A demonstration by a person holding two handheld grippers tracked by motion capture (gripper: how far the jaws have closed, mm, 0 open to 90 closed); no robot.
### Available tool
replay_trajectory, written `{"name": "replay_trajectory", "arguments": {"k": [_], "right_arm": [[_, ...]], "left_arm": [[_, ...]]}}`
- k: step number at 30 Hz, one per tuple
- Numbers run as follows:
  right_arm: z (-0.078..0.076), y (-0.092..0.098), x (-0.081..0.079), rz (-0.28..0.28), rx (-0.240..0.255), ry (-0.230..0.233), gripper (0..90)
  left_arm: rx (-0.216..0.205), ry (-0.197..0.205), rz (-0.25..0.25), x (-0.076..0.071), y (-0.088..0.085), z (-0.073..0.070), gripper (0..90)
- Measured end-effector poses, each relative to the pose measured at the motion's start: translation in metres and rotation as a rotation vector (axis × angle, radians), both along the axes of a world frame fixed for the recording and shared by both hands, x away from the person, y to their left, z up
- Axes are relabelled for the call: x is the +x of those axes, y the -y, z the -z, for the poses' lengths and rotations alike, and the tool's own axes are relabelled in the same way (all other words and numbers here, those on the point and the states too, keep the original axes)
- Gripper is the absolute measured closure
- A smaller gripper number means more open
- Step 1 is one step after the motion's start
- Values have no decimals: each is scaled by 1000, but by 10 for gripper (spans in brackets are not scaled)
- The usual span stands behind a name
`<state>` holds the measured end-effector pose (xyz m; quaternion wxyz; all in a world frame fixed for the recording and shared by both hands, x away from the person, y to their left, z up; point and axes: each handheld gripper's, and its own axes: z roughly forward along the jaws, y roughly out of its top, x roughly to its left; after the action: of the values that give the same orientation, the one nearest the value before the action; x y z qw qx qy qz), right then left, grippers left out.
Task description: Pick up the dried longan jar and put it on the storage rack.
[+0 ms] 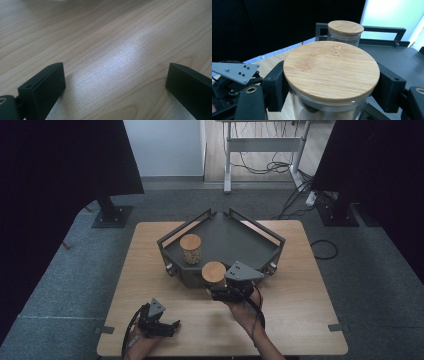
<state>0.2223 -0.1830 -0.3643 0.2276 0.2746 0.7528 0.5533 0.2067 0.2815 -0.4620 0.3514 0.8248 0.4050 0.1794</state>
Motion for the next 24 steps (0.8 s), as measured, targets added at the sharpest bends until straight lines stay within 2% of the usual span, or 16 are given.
{"name": "replay_trajectory", "arguments": {"k": [9, 24], "right_arm": [[0, 4, 9, 11, 28, -20, 249], [-6, 3, 23, 33, 31, -28, 249]], "left_arm": [[0, 0, 0, 0, 0, 0, 24], [0, -1, 0, 0, 0, 0, 24]]}}
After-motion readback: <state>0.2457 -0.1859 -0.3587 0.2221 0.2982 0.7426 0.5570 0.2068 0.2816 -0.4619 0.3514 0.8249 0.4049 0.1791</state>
